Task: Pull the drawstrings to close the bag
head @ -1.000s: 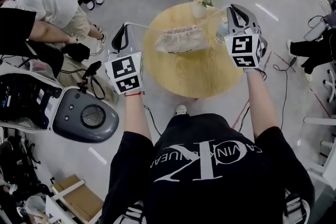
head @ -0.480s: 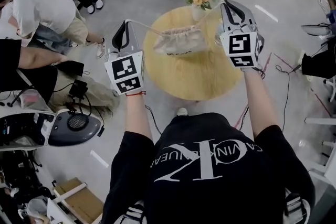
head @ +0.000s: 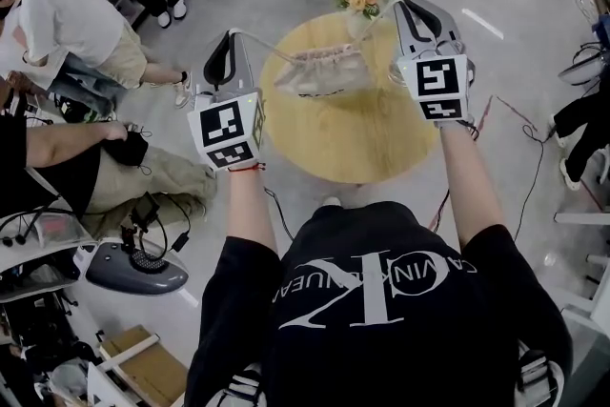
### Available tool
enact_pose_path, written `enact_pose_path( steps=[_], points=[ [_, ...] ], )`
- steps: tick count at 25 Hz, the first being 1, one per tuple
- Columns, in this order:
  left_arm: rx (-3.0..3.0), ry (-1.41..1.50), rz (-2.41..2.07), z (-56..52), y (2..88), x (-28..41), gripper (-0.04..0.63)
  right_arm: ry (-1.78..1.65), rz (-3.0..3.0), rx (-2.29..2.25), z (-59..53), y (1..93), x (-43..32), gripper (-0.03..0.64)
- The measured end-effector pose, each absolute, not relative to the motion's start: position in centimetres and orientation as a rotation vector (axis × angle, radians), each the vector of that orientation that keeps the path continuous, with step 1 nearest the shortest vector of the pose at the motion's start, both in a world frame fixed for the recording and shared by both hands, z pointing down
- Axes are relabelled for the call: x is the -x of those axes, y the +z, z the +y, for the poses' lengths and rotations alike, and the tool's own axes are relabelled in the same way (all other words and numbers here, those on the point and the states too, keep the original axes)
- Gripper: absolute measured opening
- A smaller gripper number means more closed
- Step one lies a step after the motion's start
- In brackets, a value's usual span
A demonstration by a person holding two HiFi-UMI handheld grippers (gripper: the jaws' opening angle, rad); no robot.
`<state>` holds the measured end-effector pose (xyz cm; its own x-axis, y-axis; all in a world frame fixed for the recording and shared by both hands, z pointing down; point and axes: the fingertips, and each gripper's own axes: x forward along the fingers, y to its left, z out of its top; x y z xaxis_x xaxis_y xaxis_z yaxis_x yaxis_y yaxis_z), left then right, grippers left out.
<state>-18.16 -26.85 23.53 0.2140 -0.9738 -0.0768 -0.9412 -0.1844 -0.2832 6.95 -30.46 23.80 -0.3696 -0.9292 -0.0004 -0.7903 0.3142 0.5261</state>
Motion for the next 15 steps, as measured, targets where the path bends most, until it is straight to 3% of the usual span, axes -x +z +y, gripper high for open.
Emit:
enact_pose_path(
  steps=[15],
  points=[
    [2.226, -0.044, 1.773, -26.9, 21.5, 17.2, 0.017, -0.649, -2.375, -1.56, -30.1, 22.3, -6.0, 0.024]
  ],
)
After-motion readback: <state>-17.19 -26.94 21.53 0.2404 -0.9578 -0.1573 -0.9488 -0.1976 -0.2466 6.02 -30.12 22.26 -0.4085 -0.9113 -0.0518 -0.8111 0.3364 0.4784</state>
